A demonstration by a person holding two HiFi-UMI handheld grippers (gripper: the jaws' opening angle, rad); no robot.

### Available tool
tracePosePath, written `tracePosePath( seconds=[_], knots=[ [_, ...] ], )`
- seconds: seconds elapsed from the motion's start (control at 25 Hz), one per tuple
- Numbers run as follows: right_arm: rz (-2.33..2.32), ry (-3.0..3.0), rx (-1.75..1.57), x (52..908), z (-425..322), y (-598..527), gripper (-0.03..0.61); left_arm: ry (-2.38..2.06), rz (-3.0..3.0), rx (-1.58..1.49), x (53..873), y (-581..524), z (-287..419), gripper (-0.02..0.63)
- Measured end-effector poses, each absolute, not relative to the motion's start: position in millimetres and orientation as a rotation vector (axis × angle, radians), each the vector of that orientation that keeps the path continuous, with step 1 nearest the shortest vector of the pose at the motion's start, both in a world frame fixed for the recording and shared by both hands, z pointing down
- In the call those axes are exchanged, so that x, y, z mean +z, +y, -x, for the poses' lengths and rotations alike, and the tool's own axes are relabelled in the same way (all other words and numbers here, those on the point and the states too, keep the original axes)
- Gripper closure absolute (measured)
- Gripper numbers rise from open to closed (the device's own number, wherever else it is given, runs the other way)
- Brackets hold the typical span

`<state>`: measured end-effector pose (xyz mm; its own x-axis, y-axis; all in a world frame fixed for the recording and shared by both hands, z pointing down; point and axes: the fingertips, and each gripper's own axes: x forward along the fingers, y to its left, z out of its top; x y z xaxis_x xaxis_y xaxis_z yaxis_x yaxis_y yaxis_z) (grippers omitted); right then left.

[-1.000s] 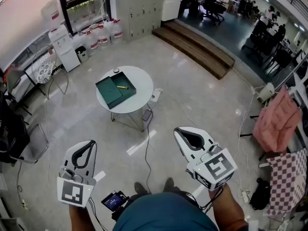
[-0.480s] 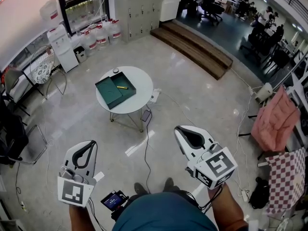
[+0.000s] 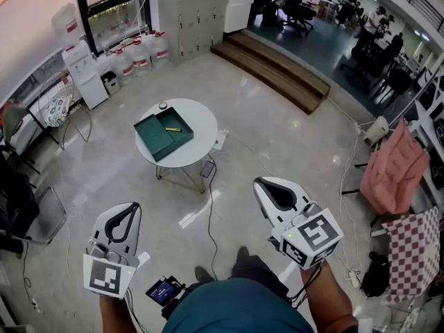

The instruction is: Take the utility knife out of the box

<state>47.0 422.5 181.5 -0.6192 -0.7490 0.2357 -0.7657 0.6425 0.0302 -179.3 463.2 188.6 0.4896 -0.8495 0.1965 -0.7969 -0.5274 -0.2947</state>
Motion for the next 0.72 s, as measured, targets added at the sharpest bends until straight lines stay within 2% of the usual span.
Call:
tracePosePath(
  seconds=[0.72],
  knots=[
    [-1.034, -2.743, 0.122, 200, -85, 274, 0.54, 1.603, 2.471, -0.53, 197, 349, 122, 0.595]
  ],
)
